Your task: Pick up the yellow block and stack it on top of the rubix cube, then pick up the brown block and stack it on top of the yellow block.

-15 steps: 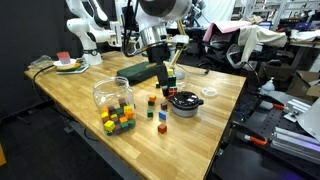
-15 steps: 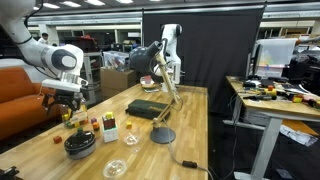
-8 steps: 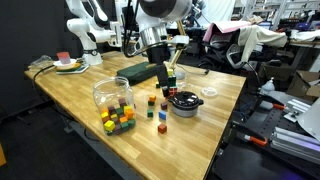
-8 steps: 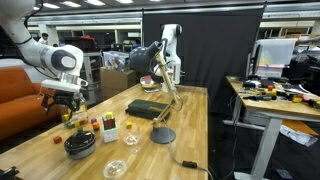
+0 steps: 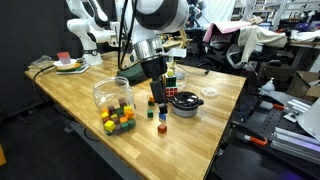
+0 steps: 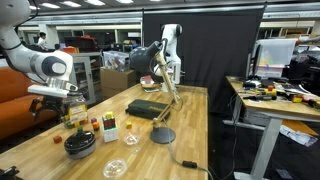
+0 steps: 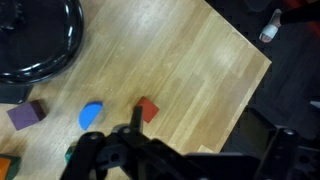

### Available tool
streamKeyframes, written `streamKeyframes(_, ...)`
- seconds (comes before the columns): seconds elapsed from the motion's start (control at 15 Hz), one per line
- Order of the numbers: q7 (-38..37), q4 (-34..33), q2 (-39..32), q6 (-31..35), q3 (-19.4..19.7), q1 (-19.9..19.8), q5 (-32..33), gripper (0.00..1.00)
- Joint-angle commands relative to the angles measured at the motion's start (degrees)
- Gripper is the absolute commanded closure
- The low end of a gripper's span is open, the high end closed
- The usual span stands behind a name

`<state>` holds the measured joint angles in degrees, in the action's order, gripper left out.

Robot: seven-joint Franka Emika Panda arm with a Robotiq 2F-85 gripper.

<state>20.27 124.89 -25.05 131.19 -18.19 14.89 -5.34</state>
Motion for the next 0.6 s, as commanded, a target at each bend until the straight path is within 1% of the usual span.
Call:
streamKeyframes(0.0, -5.08, 0.76, -1.56, 3.34, 0.03, 1.47, 0.91, 0.00)
streamKeyframes(0.33, -12.70, 0.00, -3.87, 5.78, 1.69, 2.62, 1.81, 0.00)
streamKeyframes(0.4, -10.01, -0.01, -3.93, 4.53, 0.45, 1.54, 1.13, 0.00)
streamKeyframes(0.53, -11.24, -0.08, -4.06, 4.76, 0.85, 1.57, 1.23, 0.00)
